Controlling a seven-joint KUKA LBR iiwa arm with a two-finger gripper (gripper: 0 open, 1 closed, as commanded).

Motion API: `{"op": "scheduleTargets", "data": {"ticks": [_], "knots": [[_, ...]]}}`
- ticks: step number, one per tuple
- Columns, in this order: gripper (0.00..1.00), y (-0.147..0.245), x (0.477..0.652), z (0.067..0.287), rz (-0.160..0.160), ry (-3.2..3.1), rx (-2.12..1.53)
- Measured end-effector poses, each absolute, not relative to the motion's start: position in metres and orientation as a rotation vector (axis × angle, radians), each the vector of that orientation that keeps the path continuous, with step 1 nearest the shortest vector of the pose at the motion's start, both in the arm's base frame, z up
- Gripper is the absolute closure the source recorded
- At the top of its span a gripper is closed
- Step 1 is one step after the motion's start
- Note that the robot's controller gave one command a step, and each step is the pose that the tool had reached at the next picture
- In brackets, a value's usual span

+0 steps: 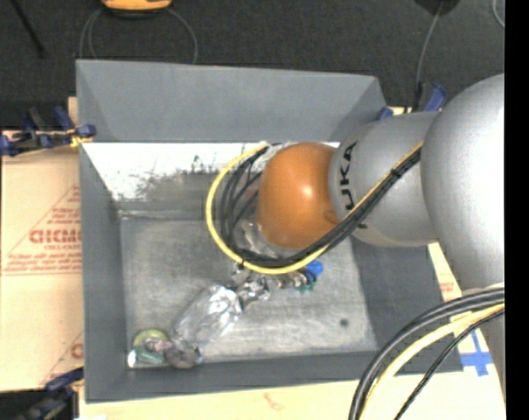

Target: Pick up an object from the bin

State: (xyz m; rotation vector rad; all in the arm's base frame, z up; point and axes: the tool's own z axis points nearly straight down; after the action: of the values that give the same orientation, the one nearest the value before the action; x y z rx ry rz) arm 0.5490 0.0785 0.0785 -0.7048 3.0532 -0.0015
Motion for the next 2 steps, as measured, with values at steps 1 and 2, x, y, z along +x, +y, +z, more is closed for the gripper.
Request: {"op": "scheduleTargets", "data": {"ticks": [1, 2], "knots": [[0.00, 0.078, 0.547, 0.077, -0.001, 3.058, -0.706], [0.00, 0.141, 0.509, 0.076, 0.005, 3.035, -0.786]]}}
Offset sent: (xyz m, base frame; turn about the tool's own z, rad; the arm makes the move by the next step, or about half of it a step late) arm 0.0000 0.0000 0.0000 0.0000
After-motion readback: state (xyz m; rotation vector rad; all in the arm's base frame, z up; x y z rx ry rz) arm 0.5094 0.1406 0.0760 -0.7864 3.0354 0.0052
